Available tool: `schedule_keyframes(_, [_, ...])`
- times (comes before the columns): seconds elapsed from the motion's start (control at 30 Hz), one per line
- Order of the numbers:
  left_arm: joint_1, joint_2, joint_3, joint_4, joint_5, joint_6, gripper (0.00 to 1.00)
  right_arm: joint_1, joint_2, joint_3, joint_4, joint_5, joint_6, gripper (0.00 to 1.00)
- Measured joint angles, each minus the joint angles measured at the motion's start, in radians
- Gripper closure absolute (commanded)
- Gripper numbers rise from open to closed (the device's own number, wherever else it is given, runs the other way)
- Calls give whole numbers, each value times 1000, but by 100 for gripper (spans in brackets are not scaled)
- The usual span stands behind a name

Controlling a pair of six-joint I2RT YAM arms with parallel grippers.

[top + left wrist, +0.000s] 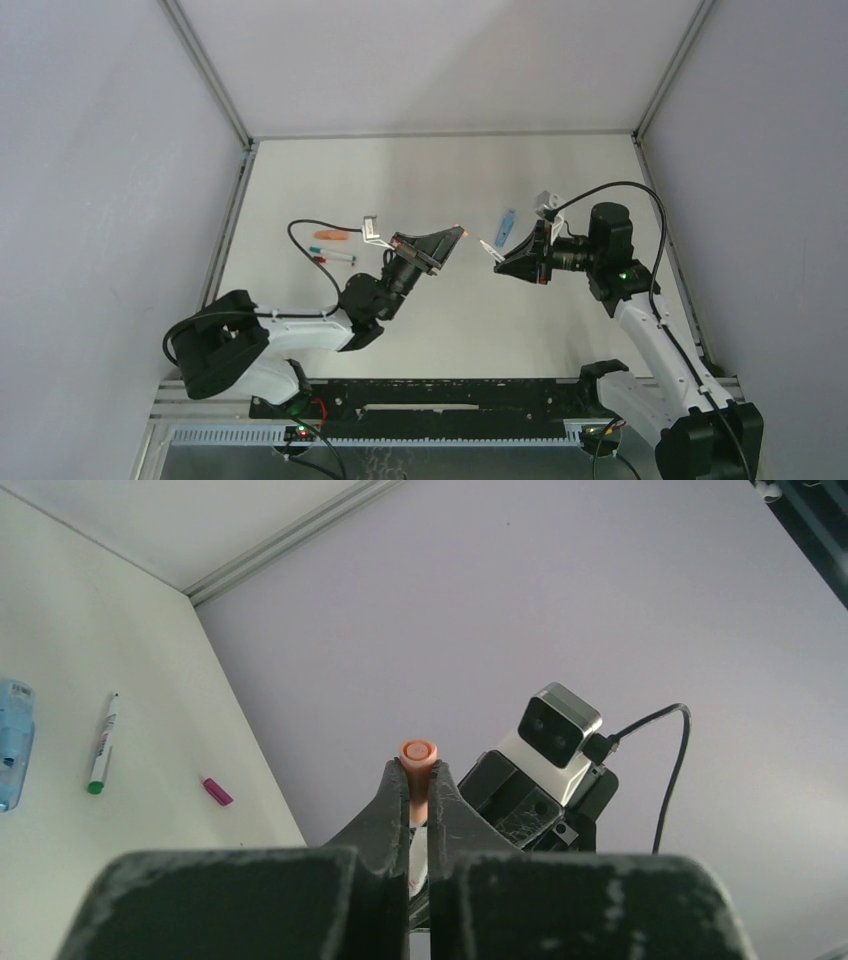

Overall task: Insert the pens into the pen caps
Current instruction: Insert the pen cap onto the pen.

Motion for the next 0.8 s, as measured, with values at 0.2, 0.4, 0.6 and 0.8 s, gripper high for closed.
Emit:
schedule_keyframes(0.2, [-4,15,8,19,0,-6,100,14,5,0,3,21,0,100])
schedule_keyframes(0.4, [-7,37,30,25,3,-15,100,21,6,0,3,26,0,100])
schedule_keyframes(0.6, [-10,47,44,26,4,-23,100,27,8,0,3,32,0,100])
schedule_keyframes(0.8, [-10,58,46,26,5,-30,100,28,9,0,3,39,0,100])
